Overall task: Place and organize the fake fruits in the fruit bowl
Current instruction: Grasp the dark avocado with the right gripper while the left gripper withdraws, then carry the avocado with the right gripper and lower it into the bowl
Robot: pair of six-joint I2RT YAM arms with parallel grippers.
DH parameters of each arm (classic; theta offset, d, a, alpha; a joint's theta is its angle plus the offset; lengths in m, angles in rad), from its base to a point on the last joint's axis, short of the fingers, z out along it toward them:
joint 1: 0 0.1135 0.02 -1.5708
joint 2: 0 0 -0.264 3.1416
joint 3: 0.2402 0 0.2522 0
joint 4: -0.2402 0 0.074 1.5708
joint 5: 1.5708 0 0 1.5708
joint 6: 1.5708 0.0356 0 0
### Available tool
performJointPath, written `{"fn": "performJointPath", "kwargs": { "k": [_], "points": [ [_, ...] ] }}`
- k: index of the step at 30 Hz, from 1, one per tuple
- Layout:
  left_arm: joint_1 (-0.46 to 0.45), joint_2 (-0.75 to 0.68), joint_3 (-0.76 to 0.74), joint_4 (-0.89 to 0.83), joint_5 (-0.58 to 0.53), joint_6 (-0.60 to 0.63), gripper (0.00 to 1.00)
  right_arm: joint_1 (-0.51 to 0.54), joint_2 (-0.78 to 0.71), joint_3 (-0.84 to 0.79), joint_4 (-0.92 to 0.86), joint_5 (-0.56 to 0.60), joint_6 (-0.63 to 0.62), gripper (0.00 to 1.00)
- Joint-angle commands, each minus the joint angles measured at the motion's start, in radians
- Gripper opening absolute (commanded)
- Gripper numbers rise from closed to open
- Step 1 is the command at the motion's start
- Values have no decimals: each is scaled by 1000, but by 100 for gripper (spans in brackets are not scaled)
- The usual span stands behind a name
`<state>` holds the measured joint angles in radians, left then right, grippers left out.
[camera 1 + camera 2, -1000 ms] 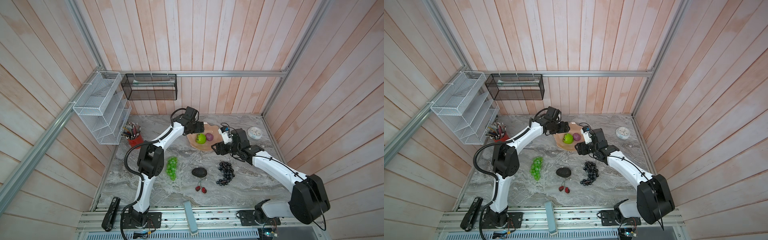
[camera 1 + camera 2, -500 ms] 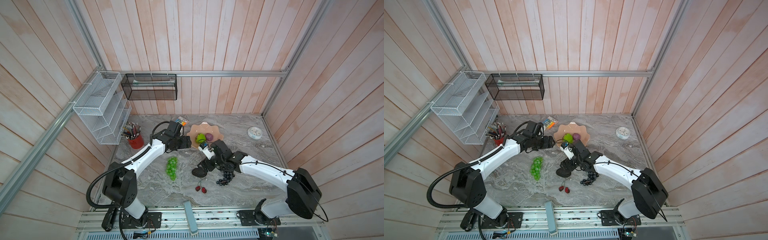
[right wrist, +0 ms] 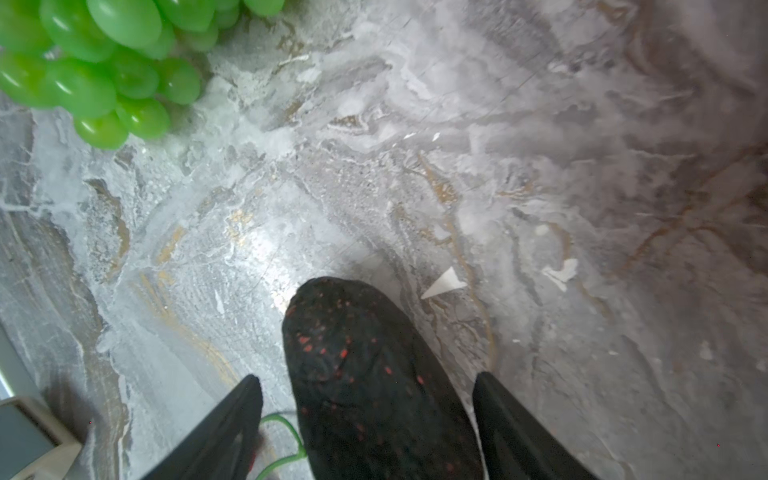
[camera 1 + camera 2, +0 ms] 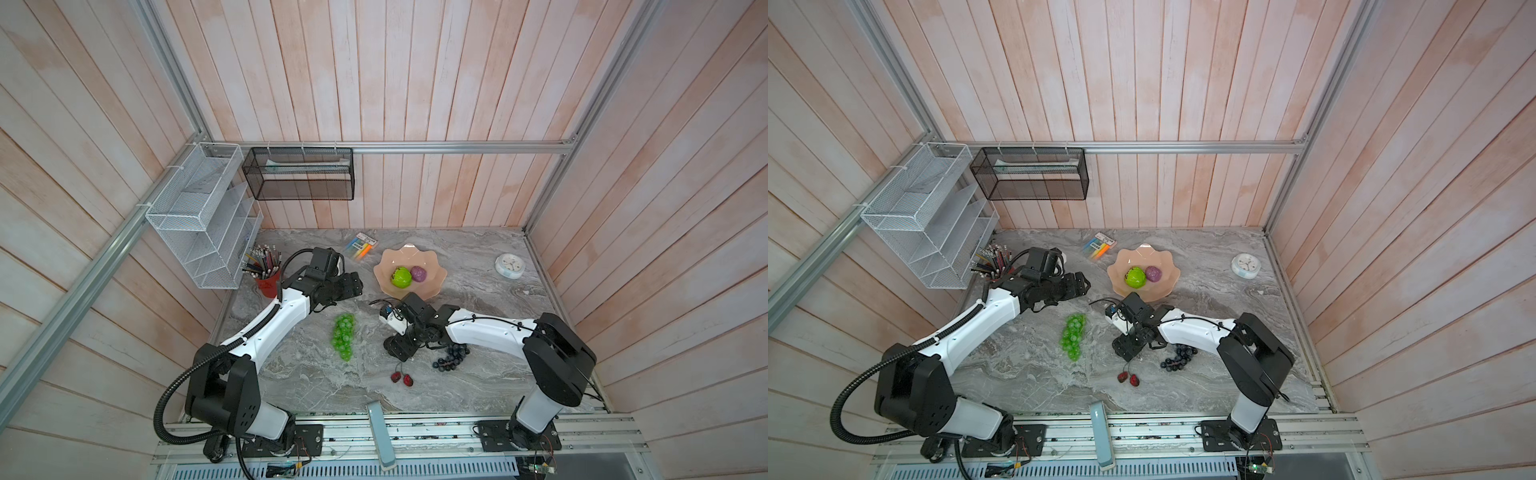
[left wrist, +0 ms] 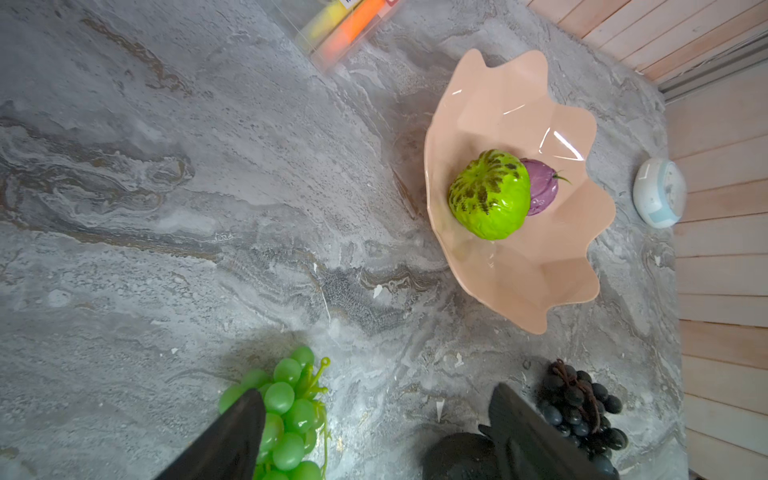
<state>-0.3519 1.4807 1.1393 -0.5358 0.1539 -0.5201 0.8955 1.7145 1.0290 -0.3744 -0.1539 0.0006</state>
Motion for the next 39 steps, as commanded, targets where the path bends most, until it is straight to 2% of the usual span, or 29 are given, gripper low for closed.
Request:
{"fn": "performJointPath", "kwargs": {
  "k": [1, 3, 7, 9, 14, 18, 24, 29, 33, 39],
  "points": [
    [8, -3, -13, 31, 24, 9, 87, 7, 26, 15, -41, 24, 5, 73],
    [11, 4, -11, 30, 27, 11, 87, 7, 25, 10, -35, 33, 13, 72],
    [17, 10, -7, 34, 29, 16, 87, 7, 10, 11, -32, 58, 12, 58],
    [19, 13, -4, 31, 29, 16, 87, 7, -4, 14, -33, 71, 11, 55],
    [21, 19, -3, 29, 24, 18, 87, 6, -59, 48, -44, 91, -10, 54],
    [22, 19, 12, 4, 17, 23, 86, -5, -72, 131, -87, 177, -44, 53],
    [35, -13, 0, 0, -5, 27, 86, -105, -58, 292, -103, 197, -97, 53],
    [57, -32, 11, -5, 12, 35, 86, -168, 26, 370, -101, 371, -224, 54],
    [83, -45, 19, -20, 15, 50, 86, -226, 99, 433, -127, 361, -267, 55],
    [108, -51, 31, -44, 25, 58, 86, -230, 192, 470, -104, 353, -354, 57]
  ]
}}
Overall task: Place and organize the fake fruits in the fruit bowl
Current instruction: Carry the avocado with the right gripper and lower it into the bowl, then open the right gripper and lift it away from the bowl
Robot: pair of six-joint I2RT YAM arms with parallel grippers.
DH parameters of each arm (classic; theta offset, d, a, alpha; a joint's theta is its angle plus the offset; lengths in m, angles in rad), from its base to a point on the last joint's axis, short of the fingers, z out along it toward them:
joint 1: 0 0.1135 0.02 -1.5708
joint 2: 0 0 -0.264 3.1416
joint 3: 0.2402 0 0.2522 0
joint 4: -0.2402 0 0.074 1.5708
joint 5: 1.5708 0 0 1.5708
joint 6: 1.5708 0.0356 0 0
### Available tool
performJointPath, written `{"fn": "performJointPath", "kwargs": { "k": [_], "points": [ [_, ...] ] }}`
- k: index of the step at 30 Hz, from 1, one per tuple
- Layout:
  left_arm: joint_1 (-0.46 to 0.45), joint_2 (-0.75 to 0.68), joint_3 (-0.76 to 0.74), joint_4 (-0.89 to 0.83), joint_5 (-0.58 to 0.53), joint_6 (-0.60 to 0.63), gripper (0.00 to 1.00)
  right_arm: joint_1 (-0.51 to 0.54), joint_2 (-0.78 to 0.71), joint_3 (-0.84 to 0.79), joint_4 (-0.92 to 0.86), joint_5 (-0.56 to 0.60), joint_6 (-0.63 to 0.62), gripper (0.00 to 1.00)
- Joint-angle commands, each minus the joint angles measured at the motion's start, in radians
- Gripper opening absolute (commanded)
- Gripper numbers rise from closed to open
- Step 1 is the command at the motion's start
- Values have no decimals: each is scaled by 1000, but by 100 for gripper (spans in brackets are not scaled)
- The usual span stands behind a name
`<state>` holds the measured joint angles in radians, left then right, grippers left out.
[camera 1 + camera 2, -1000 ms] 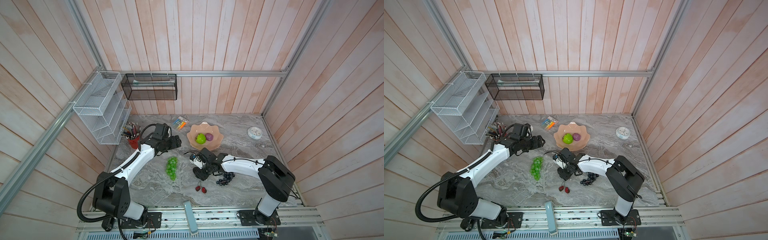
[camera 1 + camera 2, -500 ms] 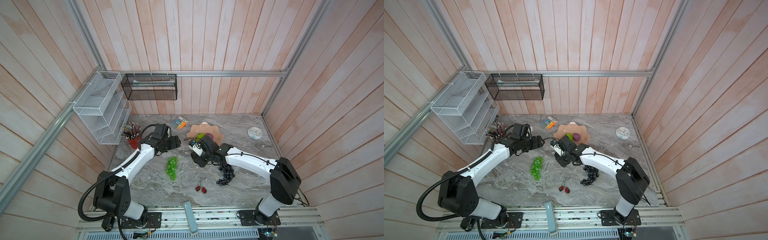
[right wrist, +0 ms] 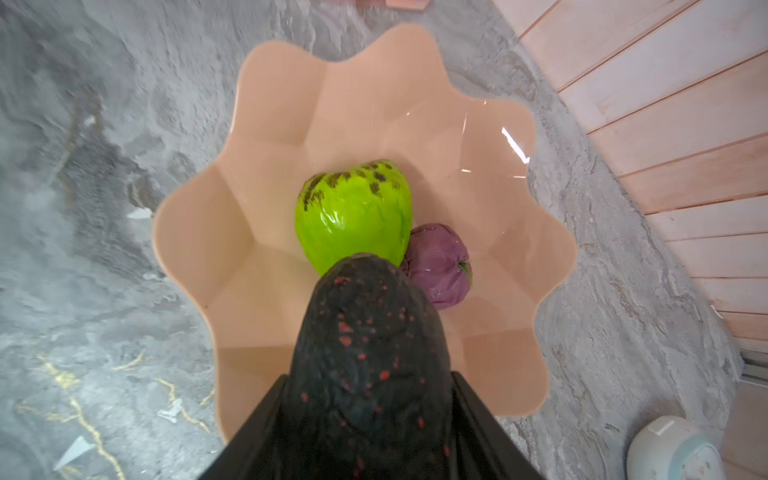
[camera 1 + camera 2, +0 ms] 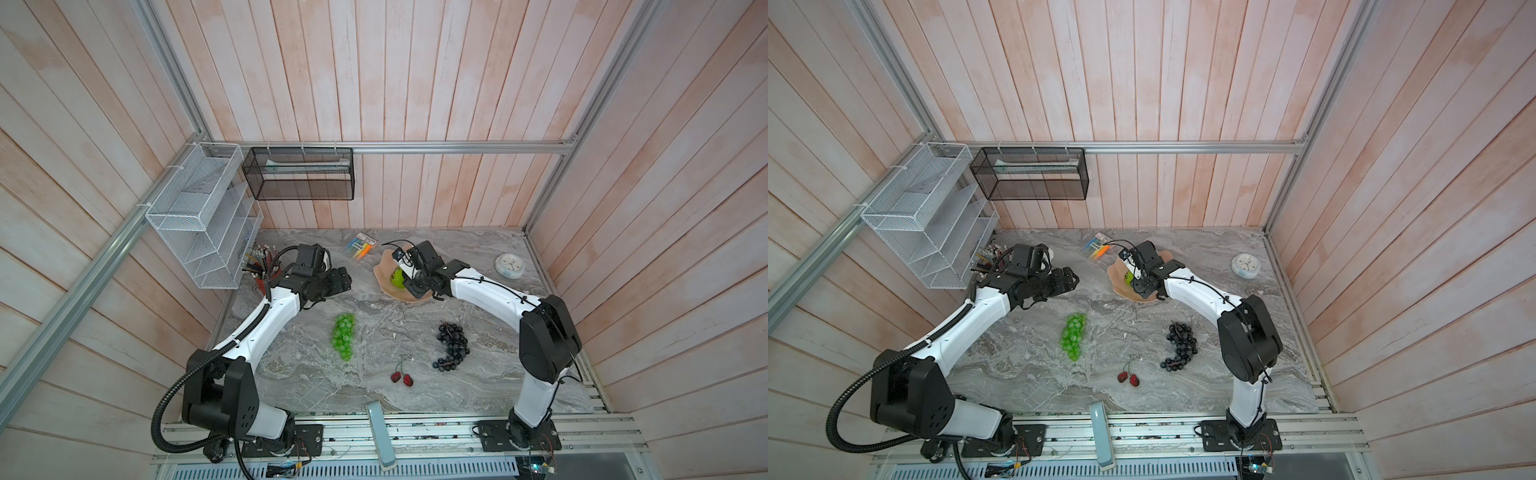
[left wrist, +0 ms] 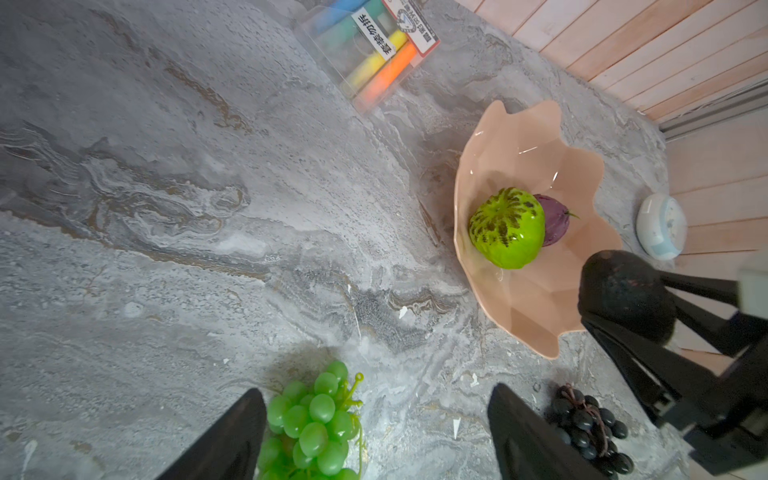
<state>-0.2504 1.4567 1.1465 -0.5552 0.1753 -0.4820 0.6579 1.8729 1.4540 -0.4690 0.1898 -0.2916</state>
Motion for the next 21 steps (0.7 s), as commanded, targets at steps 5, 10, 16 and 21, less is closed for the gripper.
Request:
{"fn": "performJointPath", "kwargs": {
  "k": [5, 10, 16, 21],
  "points": [
    [8, -39, 4, -19, 6, 7, 86, 8, 86, 77, -16, -10, -95, 57],
    [14, -44, -2, -26, -9, 17, 86, -3, 127, 127, -50, -29, -121, 59],
    [20, -44, -10, -15, -8, 18, 86, -7, 180, 169, -85, -54, -142, 60],
    [26, -50, -13, -20, -10, 23, 86, -9, 205, 200, -95, -36, -136, 60]
  ]
}}
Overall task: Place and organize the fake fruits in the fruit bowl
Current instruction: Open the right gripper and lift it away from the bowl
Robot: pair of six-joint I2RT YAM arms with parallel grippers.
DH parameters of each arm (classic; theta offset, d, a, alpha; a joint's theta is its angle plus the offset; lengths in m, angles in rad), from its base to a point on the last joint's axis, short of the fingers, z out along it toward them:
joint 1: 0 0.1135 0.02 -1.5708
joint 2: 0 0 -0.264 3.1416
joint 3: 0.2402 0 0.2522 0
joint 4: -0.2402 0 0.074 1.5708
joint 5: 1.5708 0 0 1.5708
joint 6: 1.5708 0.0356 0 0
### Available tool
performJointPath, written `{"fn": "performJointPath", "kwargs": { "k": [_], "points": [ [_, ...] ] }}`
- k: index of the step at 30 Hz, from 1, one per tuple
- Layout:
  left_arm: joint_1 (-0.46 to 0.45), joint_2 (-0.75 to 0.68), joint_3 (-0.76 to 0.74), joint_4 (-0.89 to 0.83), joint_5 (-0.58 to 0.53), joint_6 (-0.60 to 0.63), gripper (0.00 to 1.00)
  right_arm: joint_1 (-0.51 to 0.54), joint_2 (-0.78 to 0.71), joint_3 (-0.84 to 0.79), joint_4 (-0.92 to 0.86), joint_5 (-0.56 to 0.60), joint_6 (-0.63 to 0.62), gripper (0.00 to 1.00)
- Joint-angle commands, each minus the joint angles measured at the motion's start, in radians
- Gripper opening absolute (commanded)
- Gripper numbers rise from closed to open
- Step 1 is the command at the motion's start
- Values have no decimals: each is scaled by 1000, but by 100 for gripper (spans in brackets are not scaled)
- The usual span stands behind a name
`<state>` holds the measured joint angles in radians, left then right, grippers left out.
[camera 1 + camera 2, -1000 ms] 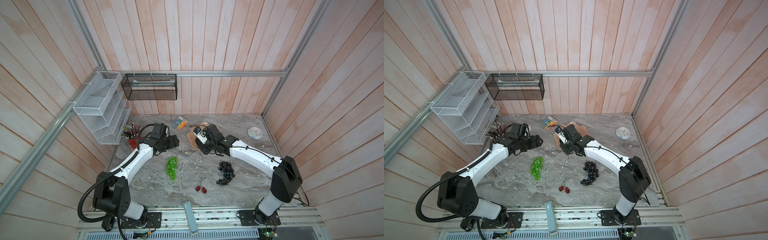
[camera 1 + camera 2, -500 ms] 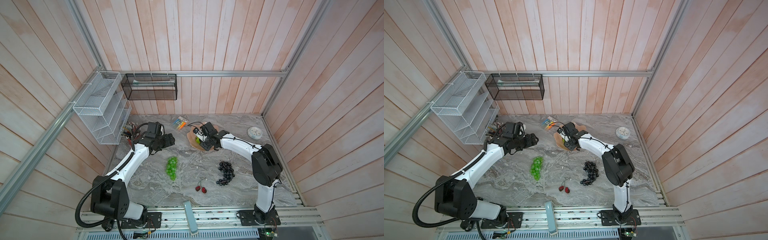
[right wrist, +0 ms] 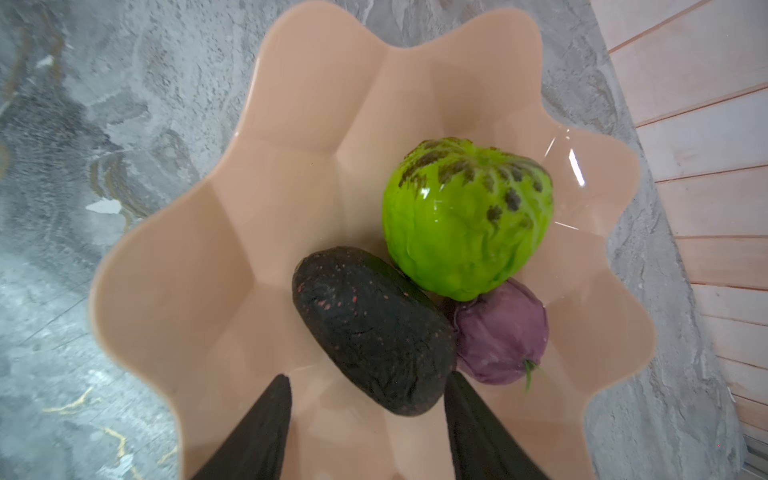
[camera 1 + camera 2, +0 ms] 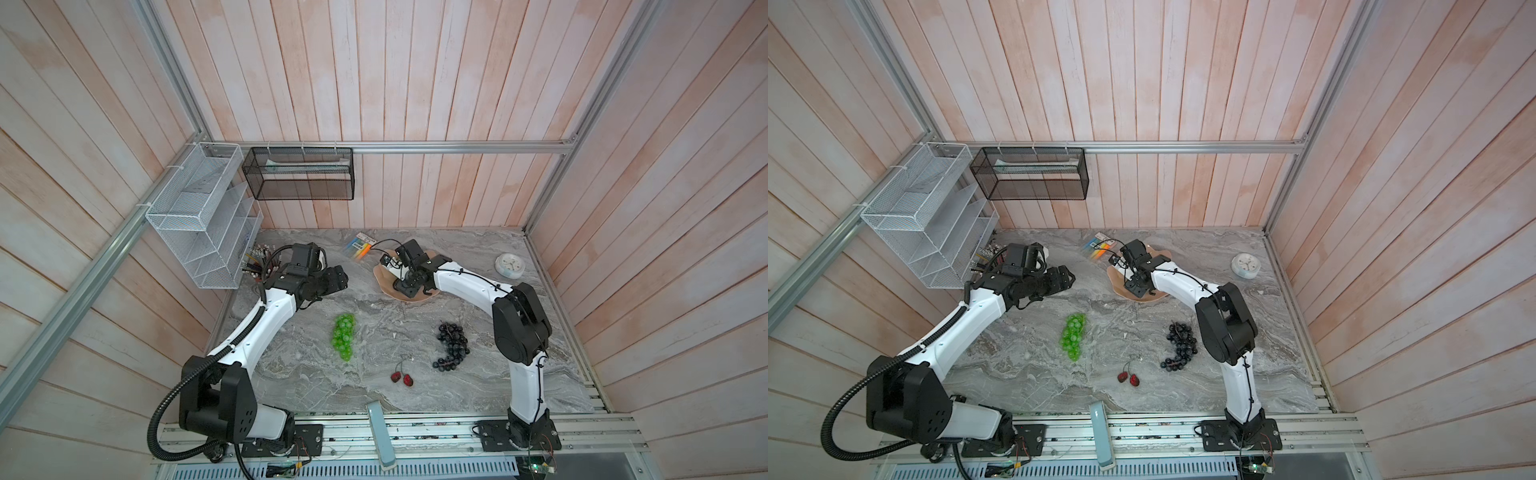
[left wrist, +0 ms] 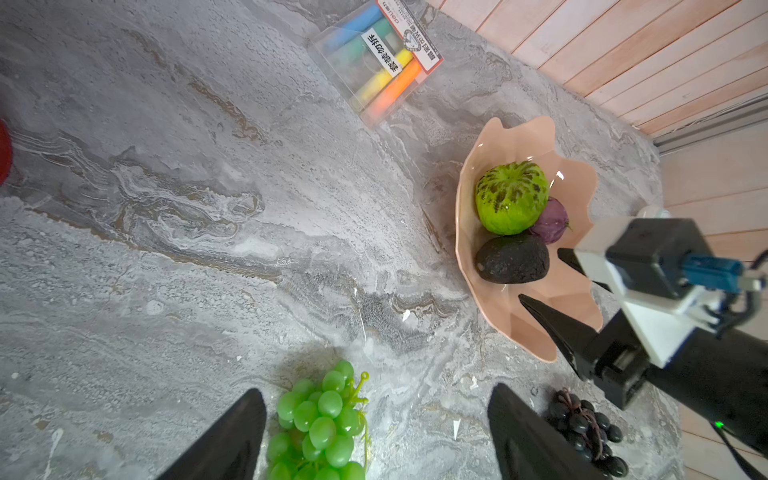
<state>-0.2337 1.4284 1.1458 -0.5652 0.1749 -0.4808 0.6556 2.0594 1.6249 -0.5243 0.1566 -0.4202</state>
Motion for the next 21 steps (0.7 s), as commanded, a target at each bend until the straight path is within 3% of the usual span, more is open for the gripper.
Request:
{"fn": "performJointPath", "kwargs": {
  "k": [1, 12, 16, 21],
  "points": [
    [9, -23, -12, -10, -11, 22, 86, -5, 14, 31, -40, -5, -4, 60],
    [9, -14, -41, 28, 84, -37, 82, -7, -223, -51, -13, -95, 126, 60],
    [-12, -33, -52, 30, 85, -53, 82, -8, -356, -161, 9, -97, 239, 59],
    [-54, -44, -48, 16, 59, -55, 81, -8, -499, -346, 2, -77, 445, 49]
  ]
}}
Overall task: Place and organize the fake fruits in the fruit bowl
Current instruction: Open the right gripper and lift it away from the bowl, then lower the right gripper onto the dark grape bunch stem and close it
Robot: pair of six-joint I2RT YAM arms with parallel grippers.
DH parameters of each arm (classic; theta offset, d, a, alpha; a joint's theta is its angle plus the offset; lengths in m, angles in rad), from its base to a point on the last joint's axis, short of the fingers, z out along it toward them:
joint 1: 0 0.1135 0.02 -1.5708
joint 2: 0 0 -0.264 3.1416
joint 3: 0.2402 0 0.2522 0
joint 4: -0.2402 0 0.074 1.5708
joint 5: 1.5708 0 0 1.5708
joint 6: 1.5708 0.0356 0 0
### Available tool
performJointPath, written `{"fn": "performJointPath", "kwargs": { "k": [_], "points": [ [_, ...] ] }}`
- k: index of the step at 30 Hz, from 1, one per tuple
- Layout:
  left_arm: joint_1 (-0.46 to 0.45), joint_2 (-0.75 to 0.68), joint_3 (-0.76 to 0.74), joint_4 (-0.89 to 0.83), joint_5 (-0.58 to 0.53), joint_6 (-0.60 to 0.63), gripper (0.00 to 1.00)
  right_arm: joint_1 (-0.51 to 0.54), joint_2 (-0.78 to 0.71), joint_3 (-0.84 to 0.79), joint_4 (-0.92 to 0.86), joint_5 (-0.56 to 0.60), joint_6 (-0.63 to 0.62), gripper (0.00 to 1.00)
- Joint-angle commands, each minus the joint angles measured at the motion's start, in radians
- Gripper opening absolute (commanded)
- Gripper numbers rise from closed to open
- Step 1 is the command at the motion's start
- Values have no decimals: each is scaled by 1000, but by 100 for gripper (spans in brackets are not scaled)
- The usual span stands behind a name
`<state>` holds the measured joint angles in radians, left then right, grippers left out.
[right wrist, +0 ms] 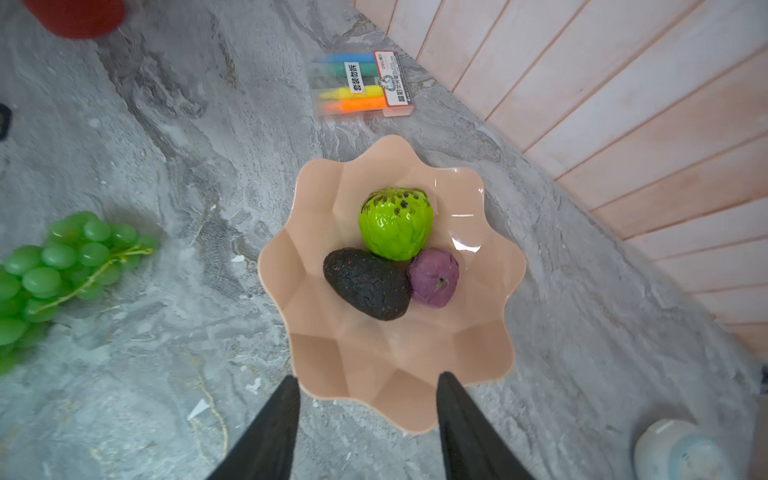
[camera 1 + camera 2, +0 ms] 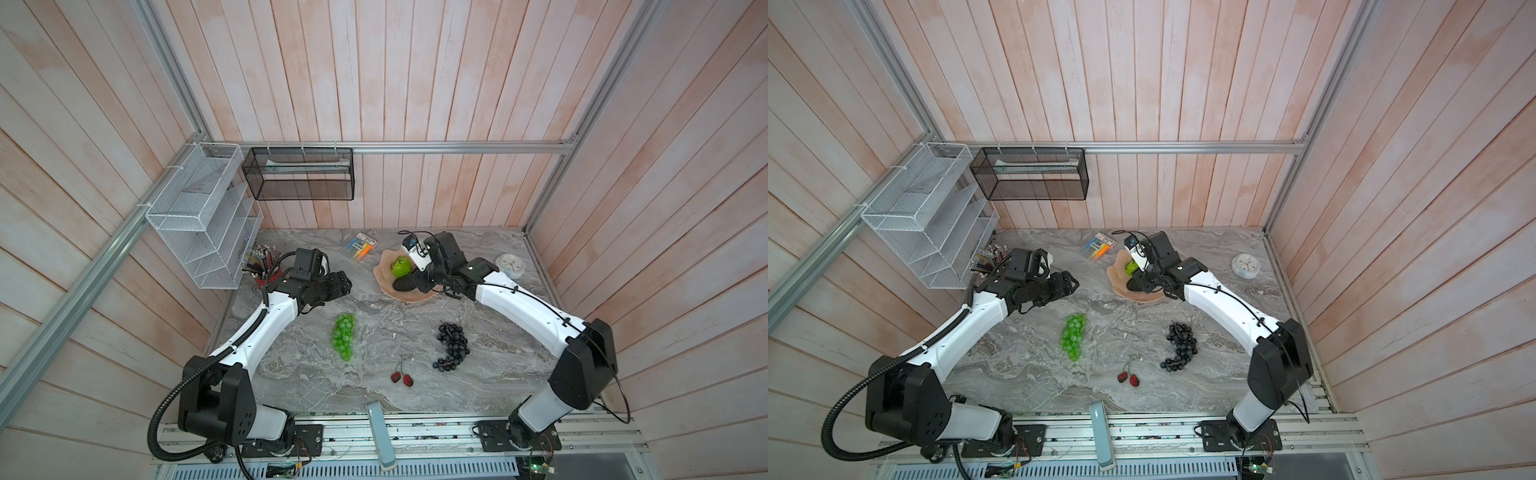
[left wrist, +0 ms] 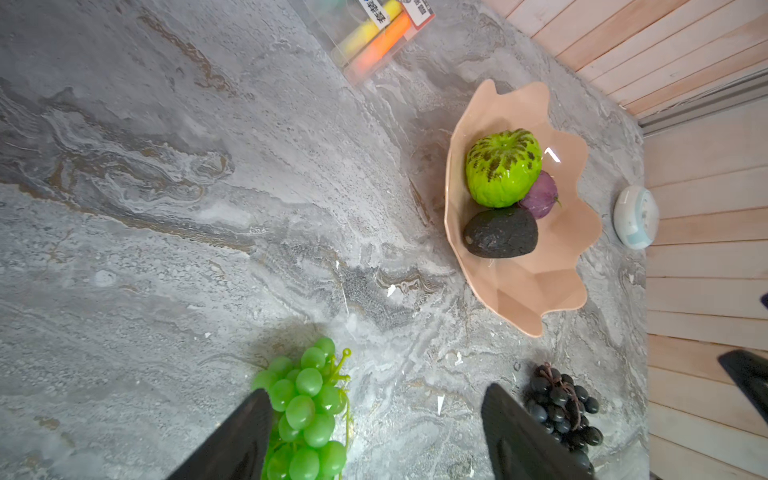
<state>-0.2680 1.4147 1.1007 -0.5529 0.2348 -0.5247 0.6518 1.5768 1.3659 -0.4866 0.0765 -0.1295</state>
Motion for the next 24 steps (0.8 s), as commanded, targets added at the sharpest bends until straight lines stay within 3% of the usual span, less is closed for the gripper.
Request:
{"fn": "performJointPath", "kwargs": {
  "k": [1, 6, 11, 19, 24],
  "points": [
    [-30, -33, -9, 9, -3, -14, 81, -3, -49, -136, -50, 2, 199, 48],
    [-60, -49, -66, 44, 12, -35, 82, -4, -192, -342, -78, -44, 346, 47],
    [-60, -50, -83, 63, 18, -31, 81, 2, -266, -445, -144, 14, 446, 49],
    [-59, -20, -73, 70, 32, -9, 82, 21, -209, -465, -144, 28, 446, 49],
    [-55, -17, -78, 76, 35, -9, 82, 20, -174, -460, -153, 41, 450, 41]
  ]
}}
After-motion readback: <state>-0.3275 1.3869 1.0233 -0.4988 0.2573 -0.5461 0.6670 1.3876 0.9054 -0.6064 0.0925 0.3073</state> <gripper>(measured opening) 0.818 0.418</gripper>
